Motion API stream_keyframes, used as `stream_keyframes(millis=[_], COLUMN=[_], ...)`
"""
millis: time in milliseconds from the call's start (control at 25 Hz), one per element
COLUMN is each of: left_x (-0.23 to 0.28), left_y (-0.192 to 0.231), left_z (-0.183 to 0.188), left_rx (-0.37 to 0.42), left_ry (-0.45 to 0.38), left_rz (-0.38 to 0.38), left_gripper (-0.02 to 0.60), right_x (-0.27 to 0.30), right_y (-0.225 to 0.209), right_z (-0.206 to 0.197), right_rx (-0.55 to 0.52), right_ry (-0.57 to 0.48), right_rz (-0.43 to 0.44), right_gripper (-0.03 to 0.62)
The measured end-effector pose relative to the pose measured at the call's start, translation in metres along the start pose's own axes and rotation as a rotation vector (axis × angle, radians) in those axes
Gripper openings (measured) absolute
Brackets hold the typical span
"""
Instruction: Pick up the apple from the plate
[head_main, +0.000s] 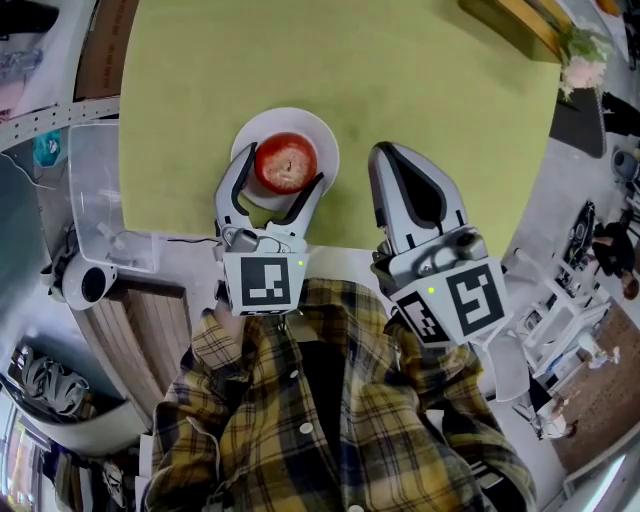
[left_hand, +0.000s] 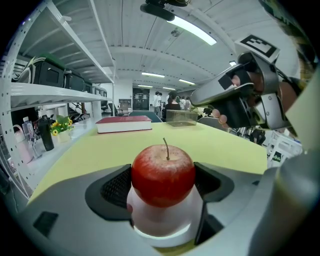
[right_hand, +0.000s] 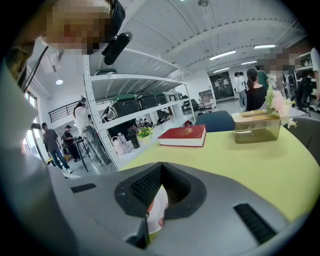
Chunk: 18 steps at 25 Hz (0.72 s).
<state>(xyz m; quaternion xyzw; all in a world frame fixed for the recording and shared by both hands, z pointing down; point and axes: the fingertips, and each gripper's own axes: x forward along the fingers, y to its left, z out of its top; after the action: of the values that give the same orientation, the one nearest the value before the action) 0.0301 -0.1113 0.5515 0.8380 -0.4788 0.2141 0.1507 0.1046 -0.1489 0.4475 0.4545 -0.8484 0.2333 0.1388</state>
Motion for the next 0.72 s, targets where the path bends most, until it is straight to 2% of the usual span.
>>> stream_keyframes(millis=[440, 720], left_x=[-0.002, -0.007], left_y=[0.004, 0.015], left_z=[0.013, 0.041], left_rx=[-0.007, -0.011], left_ry=[0.005, -0.023], left_rz=[-0.019, -0.031], left_gripper=[0.396, 0.396], right_x=[0.004, 0.007], right_y=[0.0, 0.006], right_z=[0.011, 0.03], right_rx=[-0.002, -0.014], right_ry=[-0.005, -0.025], right_rz=[0.004, 0.011], right_gripper=[-0.003, -0.003])
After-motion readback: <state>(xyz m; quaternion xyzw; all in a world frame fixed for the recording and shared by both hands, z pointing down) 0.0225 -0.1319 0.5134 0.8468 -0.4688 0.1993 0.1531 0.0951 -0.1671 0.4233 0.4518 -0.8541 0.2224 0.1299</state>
